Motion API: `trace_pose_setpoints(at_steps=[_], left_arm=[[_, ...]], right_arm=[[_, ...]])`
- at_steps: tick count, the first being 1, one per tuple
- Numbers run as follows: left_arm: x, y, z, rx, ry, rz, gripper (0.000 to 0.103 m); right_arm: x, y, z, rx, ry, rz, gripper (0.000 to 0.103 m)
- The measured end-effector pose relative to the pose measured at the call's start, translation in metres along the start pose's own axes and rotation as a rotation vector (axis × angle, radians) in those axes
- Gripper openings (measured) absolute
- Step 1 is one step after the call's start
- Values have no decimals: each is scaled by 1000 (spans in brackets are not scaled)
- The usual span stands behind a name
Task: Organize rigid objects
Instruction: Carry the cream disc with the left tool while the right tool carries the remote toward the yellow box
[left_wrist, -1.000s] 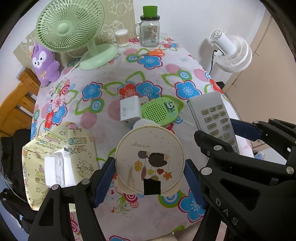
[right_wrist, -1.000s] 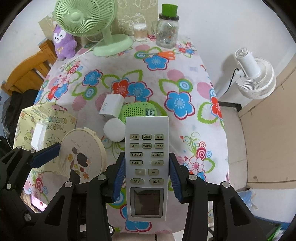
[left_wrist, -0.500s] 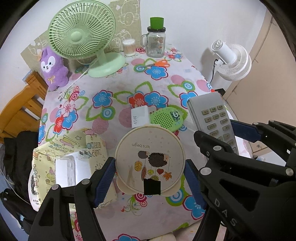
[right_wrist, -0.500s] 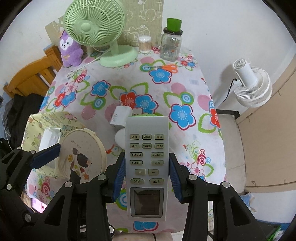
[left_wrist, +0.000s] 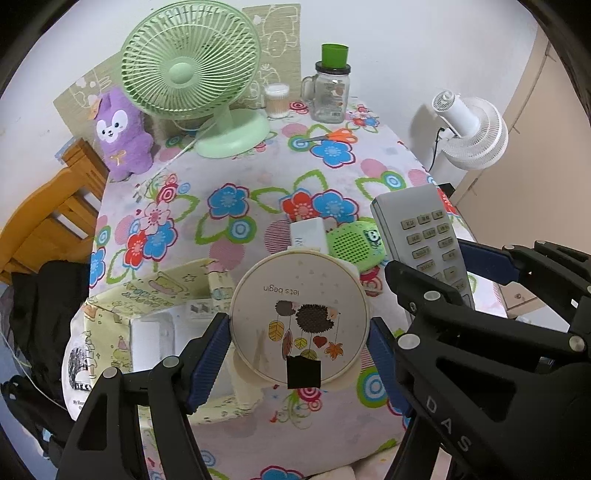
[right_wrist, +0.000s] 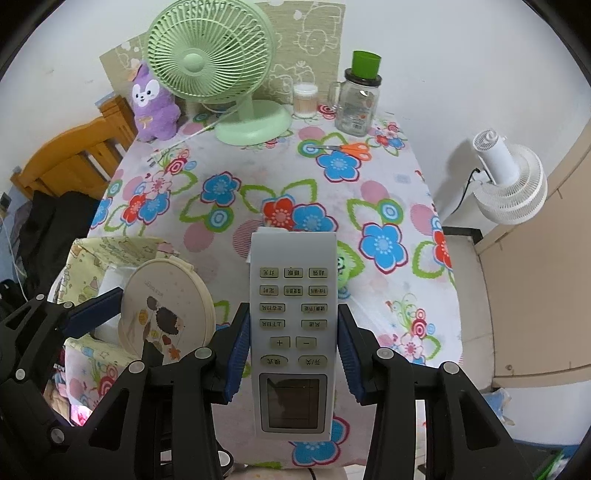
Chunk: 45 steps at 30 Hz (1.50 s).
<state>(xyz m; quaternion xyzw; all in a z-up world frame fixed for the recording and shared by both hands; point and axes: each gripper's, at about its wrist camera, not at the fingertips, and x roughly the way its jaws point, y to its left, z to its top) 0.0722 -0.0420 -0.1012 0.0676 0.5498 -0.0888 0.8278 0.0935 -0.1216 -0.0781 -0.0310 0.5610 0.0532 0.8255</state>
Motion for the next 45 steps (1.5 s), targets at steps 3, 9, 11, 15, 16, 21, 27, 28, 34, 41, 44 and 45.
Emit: trace_pose_setpoints(at_steps=[3, 9, 11, 15, 16, 21, 27, 28, 34, 41, 44, 45], left_arm=[[0, 9, 0, -4, -1, 2, 76], [1, 28, -3, -7, 6, 1, 76], [2, 34, -4, -9, 9, 0, 76], [3, 46, -5, -13, 12, -3, 76], [3, 49, -6, -14, 13, -3, 76], [4, 65, -10, -24, 15, -5, 76], [5, 84, -16, -35, 18, -8, 76], [5, 87, -17, -37, 19, -9, 76], [6, 107, -22, -51, 21, -12, 76], [11, 130, -30, -64, 35, -9, 76], [14, 140, -35, -66, 47, -7, 76], [15, 143, -37, -68, 49, -7, 76]], right_arm=[[1, 9, 3, -5, 0, 2, 47], [5, 27, 8, -9, 5, 4, 47], [7, 33, 9, -10, 9, 4, 47], [10, 46, 12, -12, 14, 2, 47], [11, 49, 13, -14, 15, 2, 47], [15, 65, 15, -22, 19, 0, 47], [18, 85, 17, -32, 24, -1, 47], [19, 88, 17, -34, 25, -1, 47], [23, 109, 20, -47, 31, -3, 47], [32, 132, 21, -62, 43, 5, 47], [37, 141, 19, -62, 54, 11, 47], [39, 145, 19, -63, 57, 12, 47]])
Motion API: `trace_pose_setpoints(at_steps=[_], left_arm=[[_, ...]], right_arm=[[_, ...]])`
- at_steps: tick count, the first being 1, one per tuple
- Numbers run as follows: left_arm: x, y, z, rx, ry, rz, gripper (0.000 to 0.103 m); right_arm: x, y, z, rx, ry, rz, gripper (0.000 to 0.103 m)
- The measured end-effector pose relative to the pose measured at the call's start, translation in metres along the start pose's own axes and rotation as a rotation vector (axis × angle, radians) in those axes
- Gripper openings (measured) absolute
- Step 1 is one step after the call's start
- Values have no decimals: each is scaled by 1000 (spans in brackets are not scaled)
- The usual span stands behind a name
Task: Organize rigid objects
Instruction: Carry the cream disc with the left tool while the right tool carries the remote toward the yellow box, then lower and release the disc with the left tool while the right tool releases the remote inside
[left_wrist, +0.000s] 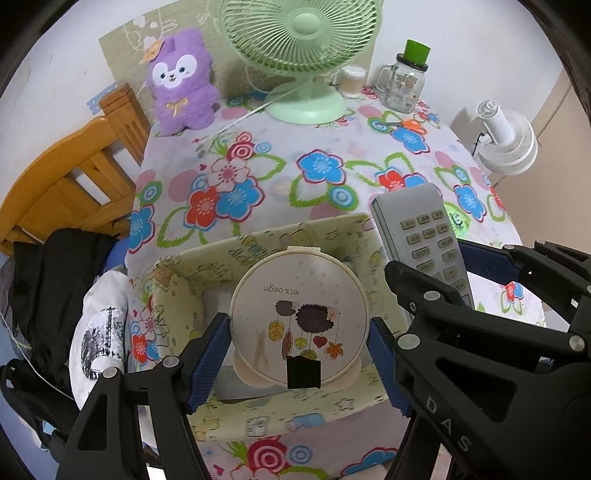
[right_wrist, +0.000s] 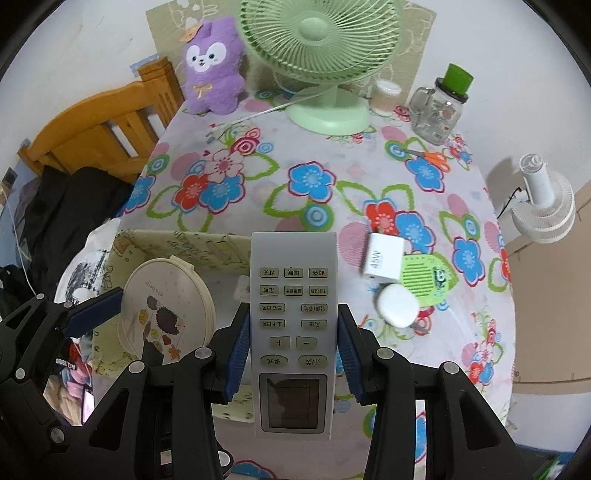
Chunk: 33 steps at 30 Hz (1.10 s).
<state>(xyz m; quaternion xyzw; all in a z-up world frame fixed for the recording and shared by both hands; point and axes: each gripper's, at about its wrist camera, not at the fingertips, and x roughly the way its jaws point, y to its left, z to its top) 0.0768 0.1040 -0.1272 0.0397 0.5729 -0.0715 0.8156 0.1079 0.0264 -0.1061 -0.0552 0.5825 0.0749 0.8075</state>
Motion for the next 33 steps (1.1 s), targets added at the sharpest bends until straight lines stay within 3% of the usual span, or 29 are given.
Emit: trace_pose_setpoints(at_steps=[15, 27, 29, 31, 33], left_arm=[[28, 44, -11, -19, 64, 17, 76], [49, 51, -11, 18, 93, 4, 76], [51, 51, -10, 20, 93, -14, 76], [52, 50, -9, 22, 93, -25, 76], [52, 48, -8, 23, 92, -35, 76]], right_arm=[[41, 45, 7, -18, 58, 39, 47], [74, 48, 6, 42, 121, 87, 49], [73, 47, 7, 49, 115, 66, 54], [72, 45, 8, 52, 104, 42, 73], [70, 44, 8, 51, 101, 37, 75]])
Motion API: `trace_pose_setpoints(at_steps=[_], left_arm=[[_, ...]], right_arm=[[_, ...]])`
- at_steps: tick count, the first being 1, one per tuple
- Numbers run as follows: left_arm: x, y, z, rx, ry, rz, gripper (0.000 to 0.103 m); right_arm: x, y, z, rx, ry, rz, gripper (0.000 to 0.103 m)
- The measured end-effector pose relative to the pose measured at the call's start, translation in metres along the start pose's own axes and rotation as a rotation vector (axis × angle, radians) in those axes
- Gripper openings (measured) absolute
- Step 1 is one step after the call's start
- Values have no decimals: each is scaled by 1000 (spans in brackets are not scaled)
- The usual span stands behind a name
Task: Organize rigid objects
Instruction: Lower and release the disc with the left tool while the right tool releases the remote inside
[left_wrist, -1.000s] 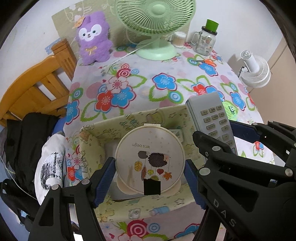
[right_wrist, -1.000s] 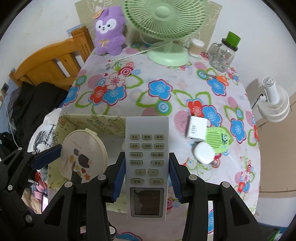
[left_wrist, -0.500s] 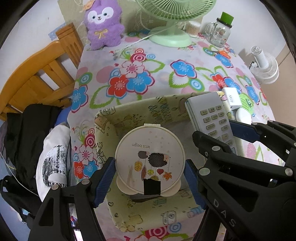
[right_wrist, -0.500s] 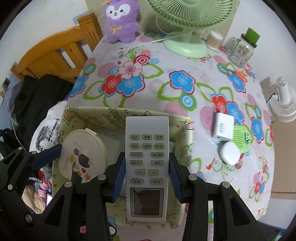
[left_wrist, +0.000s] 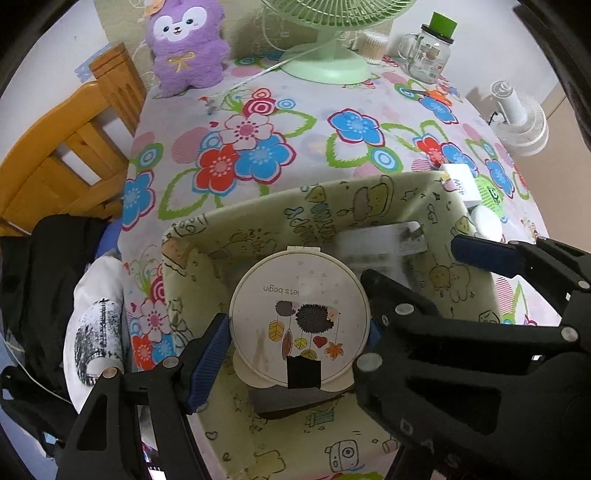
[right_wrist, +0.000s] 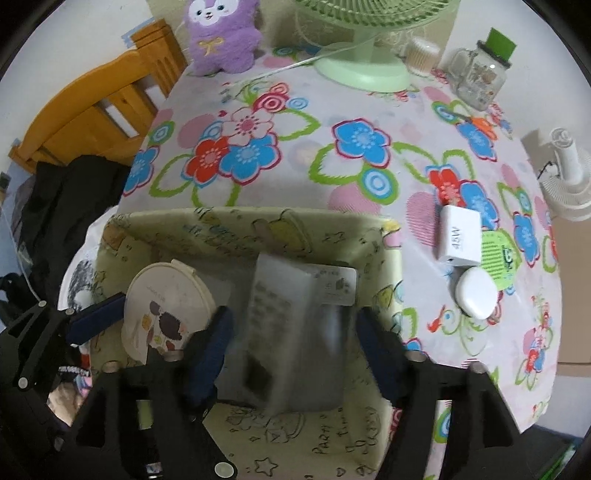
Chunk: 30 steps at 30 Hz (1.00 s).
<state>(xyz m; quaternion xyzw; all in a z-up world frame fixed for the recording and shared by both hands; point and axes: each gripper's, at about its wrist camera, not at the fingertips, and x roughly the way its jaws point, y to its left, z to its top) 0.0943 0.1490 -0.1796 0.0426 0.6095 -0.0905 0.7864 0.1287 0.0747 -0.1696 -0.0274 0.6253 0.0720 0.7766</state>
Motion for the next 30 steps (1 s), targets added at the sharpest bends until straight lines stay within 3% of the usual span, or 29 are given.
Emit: trace_pose_setpoints(at_steps=[8, 16, 30], left_arm=[[5, 1, 0, -11, 15, -20, 77], [-1, -4, -2, -5, -6, -23, 94], [-9, -28, -8, 40, -25, 0, 98]], right_arm=[[-11, -4, -3, -14, -7, 0, 76], [-24, -2, -8, -43, -44, -60, 77], [-34, -21, -22, -20, -48, -69, 80]])
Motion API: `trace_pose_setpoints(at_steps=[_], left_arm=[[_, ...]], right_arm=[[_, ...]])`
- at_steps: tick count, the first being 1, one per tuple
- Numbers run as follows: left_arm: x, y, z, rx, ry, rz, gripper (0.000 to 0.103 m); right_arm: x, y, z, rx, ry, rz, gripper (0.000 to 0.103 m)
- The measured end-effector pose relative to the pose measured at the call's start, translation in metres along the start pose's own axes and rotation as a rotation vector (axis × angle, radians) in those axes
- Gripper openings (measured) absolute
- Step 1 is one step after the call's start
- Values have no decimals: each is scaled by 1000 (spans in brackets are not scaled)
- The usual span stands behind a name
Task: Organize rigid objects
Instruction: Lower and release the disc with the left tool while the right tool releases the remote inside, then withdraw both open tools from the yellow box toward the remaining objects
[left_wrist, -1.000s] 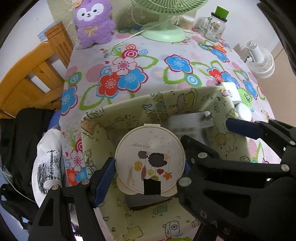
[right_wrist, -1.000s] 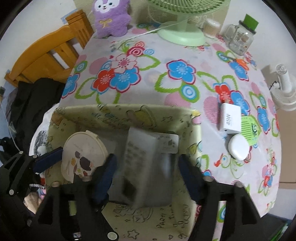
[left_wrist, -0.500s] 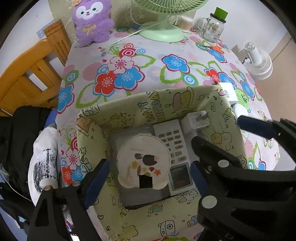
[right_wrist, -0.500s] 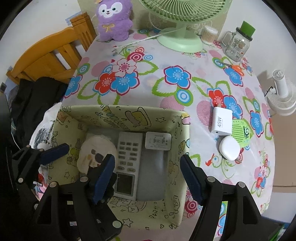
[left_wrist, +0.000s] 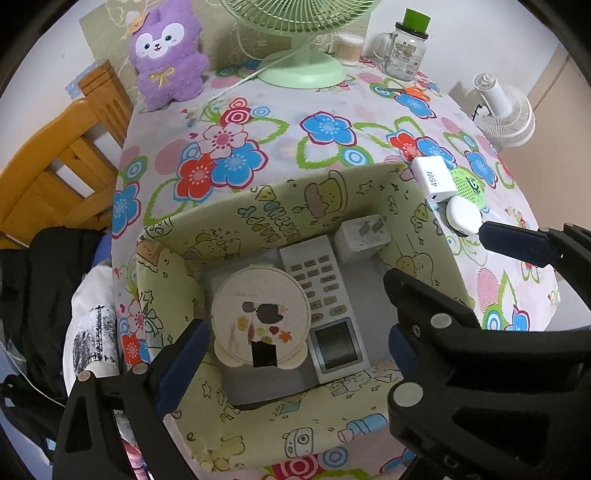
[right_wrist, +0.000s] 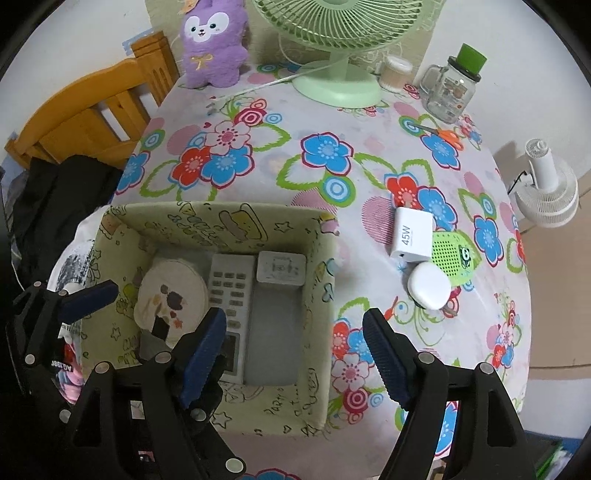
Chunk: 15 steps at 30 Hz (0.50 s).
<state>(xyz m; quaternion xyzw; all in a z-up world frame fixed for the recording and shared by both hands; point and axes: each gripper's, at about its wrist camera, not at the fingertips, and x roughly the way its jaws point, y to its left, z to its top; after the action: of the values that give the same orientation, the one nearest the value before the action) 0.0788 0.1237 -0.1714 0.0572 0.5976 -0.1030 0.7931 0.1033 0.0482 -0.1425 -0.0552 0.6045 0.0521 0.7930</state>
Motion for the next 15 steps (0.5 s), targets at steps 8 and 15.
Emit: trace_pose_setpoints(at_steps=[8, 15], left_arm=[[-7, -20, 1, 7, -11, 15, 98], [-14, -43, 8, 3, -30, 22, 98]], right_arm=[[-6, -17, -6, 7, -7, 14, 81], [-15, -40, -6, 7, -21, 22, 81]])
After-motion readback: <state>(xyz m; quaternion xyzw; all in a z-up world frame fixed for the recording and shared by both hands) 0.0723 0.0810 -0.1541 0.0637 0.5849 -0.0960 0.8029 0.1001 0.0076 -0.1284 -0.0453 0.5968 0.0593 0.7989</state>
